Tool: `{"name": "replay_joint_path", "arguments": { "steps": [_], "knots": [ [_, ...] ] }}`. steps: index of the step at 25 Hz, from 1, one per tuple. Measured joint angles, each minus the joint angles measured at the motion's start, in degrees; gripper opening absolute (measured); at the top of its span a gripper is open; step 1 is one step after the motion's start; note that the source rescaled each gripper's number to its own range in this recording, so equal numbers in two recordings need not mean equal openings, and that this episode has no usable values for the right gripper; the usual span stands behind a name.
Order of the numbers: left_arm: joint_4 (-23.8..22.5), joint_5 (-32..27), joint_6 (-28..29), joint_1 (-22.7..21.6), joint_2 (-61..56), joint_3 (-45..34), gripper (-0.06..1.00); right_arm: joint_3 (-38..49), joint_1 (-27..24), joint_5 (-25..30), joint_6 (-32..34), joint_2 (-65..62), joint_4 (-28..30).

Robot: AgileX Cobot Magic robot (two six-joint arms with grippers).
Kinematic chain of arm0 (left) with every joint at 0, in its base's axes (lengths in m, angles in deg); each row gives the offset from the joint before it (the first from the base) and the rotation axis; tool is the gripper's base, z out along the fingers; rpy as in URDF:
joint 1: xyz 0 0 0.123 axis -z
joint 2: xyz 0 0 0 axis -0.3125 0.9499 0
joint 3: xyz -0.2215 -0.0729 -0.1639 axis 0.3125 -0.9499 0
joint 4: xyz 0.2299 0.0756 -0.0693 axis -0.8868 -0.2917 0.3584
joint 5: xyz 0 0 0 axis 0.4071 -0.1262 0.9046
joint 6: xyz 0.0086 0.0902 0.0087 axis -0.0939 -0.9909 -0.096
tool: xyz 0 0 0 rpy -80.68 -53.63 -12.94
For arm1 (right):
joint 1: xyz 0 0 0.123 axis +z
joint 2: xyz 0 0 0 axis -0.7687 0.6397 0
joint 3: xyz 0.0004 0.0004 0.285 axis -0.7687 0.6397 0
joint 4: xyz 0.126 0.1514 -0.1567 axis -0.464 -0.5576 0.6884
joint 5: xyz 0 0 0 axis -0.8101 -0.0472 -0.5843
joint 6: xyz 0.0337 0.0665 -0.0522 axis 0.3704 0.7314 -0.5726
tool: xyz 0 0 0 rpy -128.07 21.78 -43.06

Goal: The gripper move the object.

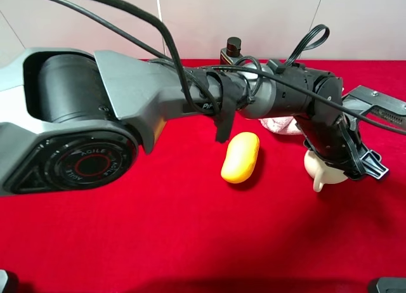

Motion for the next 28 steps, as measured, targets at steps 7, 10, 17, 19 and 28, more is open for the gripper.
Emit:
{"name": "replay_joint_path", "arguments": {
  "steps": [7, 10, 17, 19, 28],
  "knots": [
    [-0.6, -3.5, -0.7, 0.0, 0.0, 4.9, 0.66, 0.0, 0.0, 0.0, 0.0, 0.0, 0.0],
    [-1.9, -6.1, -0.7, 0.0, 0.0, 6.7, 0.66, 0.0, 0.0, 0.0, 0.0, 0.0, 0.0],
    [-9.0, -16.5, 4.3, 0.0, -0.1, 13.1, 0.66, 0.0, 0.0, 0.0, 0.0, 0.0, 0.0],
    [-11.2, -20.8, 6.3, 0.0, -0.1, 15.2, 0.66, 0.0, 0.0, 0.0, 0.0, 0.0, 0.0],
    [-17.8, -36.2, 10.2, 0.0, -0.1, 24.0, 0.66, 0.0, 0.0, 0.0, 0.0, 0.0, -0.1]
  ]
}}
